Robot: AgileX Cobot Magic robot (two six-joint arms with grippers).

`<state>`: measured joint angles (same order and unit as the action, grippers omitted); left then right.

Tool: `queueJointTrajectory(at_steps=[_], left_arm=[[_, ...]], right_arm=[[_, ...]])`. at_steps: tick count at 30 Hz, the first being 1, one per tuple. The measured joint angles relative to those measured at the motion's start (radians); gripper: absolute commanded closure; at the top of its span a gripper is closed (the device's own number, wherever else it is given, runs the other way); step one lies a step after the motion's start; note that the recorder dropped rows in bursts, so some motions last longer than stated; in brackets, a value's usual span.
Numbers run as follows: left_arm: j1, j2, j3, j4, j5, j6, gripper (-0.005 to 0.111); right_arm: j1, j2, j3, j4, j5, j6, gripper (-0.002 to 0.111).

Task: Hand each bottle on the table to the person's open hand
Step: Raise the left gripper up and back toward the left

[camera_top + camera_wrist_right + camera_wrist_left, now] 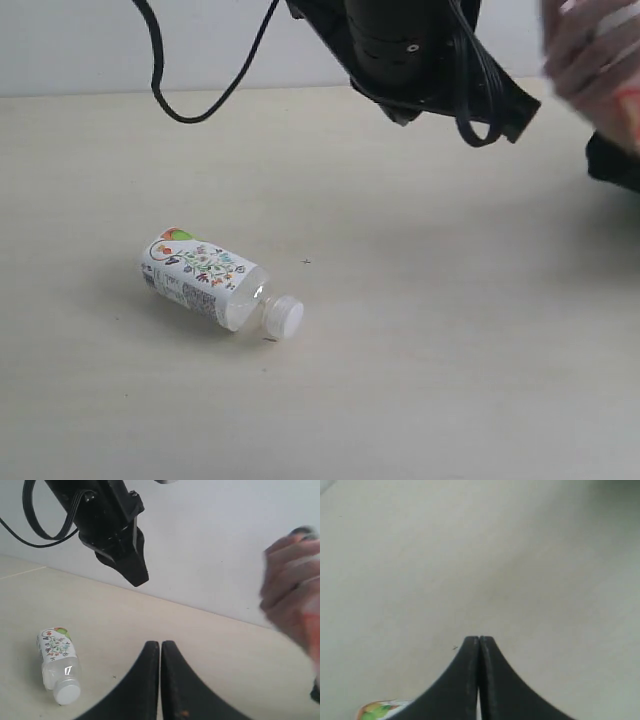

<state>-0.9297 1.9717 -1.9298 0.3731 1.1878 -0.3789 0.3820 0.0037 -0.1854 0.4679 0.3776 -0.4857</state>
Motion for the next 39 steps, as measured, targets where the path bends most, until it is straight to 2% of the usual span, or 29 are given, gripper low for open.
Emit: queueJointTrajectory(at_steps=[6,10,14,18,23,26,30,35,39], left_arm=[[0.005,-0.005,0.019,0.148,0.024,0.054,0.107],[0.016,-0.06,0.132,0.171,-0.087,0.06,0.107],[0.045,-0.172,0.334,0.176,-0.338,0.06,0.107],[0.107,-0.297,0.562,0.176,-0.626,0.06,0.107],[0.221,-0.423,0.84,0.185,-1.031,0.06,0.107],[0.294,-0.47,0.969,0.191,-1.23,0.06,0.107],[0.389,-0.495,1.045,0.195,-1.345,0.064,0.107],[0.44,-0.495,1.056,0.201,-1.346,0.069,0.107],[0.479,-0.495,1.141,0.251,-1.552,0.091,0.107]], right_arm=[[0.0,0.0,0.0,0.0,0.0,0.0,0.106],[0.0,0.0,0.0,0.0,0.0,0.0,0.106],[0.0,0.0,0.0,0.0,0.0,0.0,0.106],[0.0,0.0,0.0,0.0,0.0,0.0,0.106],[0.0,0.0,0.0,0.0,0.0,0.0,0.106],[0.0,0.0,0.0,0.0,0.0,0.0,0.106],[0.0,0.0,0.0,0.0,0.0,0.0,0.106],[0.0,0.0,0.0,0.0,0.0,0.0,0.106],[0.0,0.0,0.0,0.0,0.0,0.0,0.106]])
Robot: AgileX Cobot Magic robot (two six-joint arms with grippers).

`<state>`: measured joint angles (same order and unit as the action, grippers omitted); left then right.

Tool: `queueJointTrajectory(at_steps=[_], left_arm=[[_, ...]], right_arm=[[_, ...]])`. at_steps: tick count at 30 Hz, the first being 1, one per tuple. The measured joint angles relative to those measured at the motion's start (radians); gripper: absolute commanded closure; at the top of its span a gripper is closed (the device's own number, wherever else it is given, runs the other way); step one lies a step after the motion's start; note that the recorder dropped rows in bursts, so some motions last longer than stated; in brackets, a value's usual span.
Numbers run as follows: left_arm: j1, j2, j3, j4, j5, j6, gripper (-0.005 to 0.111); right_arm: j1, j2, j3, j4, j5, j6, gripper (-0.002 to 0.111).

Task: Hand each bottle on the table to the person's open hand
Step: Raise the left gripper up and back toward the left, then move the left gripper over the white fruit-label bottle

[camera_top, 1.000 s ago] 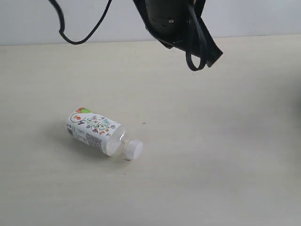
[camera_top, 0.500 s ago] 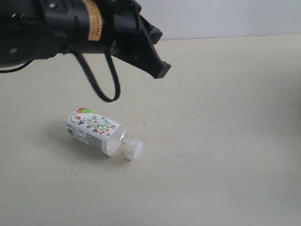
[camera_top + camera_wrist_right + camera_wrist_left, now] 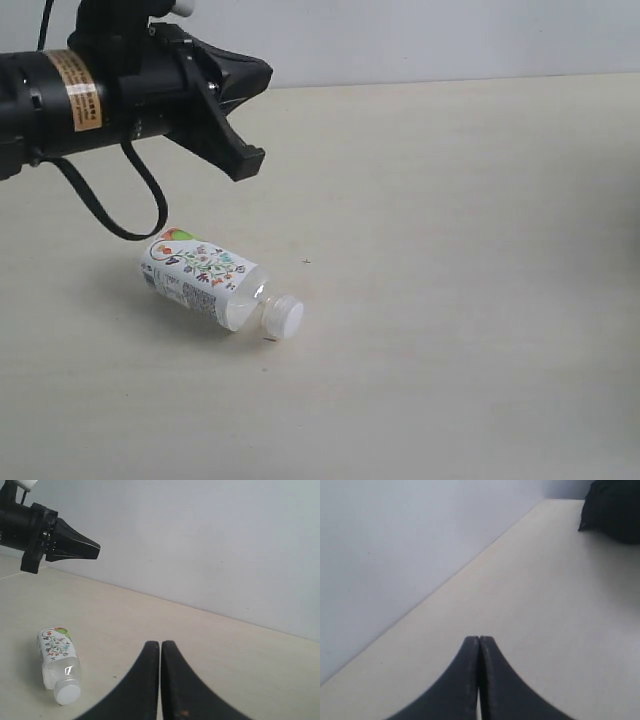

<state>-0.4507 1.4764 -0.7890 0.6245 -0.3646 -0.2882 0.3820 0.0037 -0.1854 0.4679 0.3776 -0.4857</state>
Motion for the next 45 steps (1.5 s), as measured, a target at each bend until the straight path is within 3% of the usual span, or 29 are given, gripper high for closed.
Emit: queueJointTrajectory(at_steps=[3,7,15,45], left_arm=[[0.049,0.0,0.07,0.008,-0.198,0.036,0.107],[0.087,0.0,0.086,0.018,-0.299,0.043,0.107],[0.089,0.0,0.088,0.094,-0.351,0.042,0.107],[0.089,0.002,0.088,0.101,-0.368,0.034,0.107]], right_arm=[[0.0,0.0,0.0,0.0,0.0,0.0,0.106],[0.0,0.0,0.0,0.0,0.0,0.0,0.106],[0.0,0.0,0.0,0.0,0.0,0.0,0.106],[0.0,0.0,0.0,0.0,0.0,0.0,0.106]])
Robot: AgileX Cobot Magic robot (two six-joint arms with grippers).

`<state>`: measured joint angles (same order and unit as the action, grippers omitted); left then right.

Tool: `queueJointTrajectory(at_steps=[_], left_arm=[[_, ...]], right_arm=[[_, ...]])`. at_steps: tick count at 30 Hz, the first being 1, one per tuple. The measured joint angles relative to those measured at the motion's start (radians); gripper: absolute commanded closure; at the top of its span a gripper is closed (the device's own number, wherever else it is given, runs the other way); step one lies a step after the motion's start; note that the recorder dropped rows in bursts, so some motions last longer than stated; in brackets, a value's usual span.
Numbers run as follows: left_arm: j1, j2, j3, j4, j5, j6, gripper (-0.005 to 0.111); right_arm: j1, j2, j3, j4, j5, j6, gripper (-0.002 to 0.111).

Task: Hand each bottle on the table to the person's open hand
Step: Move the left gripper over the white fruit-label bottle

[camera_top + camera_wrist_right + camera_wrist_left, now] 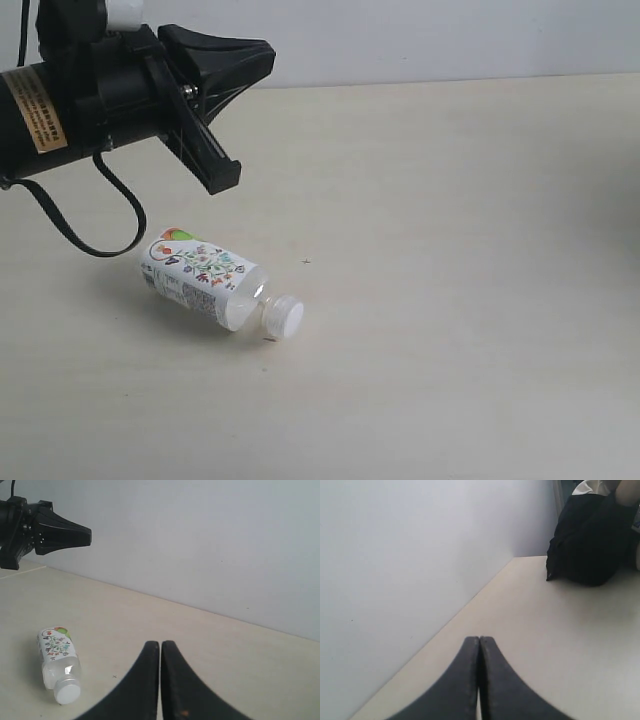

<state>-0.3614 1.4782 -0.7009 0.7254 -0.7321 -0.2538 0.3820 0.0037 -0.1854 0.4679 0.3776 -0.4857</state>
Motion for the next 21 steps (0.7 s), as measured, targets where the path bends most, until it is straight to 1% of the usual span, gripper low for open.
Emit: queueJointTrajectory(at_steps=[16,21], left_arm=[[0.0,0.0,0.007,0.004,-0.025,0.014,0.107],[0.013,0.0,0.03,0.027,-0.097,0.014,0.107]], right_arm=[[0.0,0.0,0.0,0.0,0.0,0.0,0.106],[0.0,0.0,0.0,0.0,0.0,0.0,0.106]])
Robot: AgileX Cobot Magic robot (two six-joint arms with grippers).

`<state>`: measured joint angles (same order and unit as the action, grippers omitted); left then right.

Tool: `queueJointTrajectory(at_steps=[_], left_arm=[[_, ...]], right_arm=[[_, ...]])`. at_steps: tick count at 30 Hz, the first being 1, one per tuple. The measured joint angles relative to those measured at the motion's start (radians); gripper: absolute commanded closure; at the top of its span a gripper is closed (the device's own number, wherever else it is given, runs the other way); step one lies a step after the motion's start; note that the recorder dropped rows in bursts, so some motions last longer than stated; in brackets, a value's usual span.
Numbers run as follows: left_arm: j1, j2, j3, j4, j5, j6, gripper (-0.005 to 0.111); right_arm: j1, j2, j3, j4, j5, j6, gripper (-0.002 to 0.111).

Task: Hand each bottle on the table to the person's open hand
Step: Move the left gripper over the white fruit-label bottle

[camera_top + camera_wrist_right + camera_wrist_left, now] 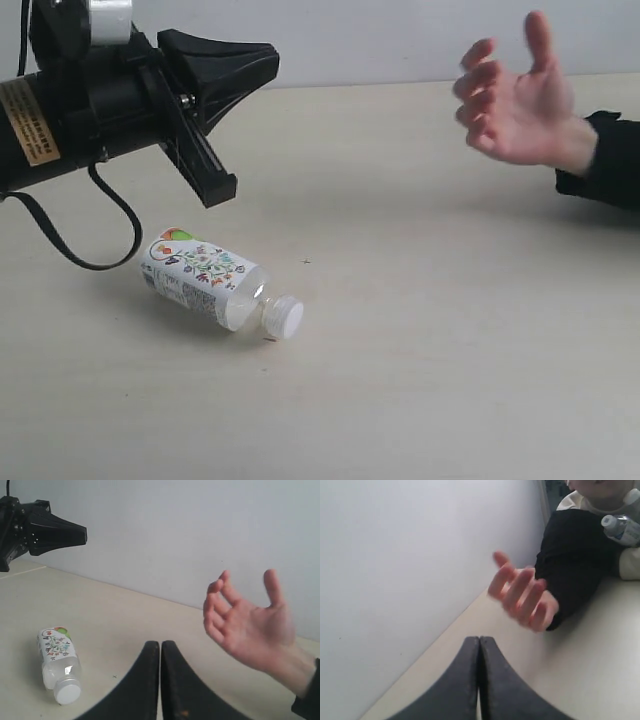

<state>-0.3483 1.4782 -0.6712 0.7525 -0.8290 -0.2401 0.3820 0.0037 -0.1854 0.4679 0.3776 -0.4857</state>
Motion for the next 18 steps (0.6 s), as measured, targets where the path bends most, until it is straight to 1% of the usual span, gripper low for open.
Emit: queueJointTrajectory(at_steps=[6,9,13,18], left_arm=[[0.057,0.0,0.004,0.018,-0.03,-0.008,0.107],[0.084,0.0,0.004,0.041,0.005,-0.011,0.107],[0.089,0.0,-0.042,0.094,0.18,-0.02,0.107],[0.089,0.0,-0.158,0.115,0.487,-0.048,0.107]], right_arm=[[0.0,0.0,0.0,0.0,0.0,0.0,0.106],[0.0,0.0,0.0,0.0,0.0,0.0,0.106],[0.0,0.0,0.0,0.0,0.0,0.0,0.106],[0.0,0.0,0.0,0.0,0.0,0.0,0.106]])
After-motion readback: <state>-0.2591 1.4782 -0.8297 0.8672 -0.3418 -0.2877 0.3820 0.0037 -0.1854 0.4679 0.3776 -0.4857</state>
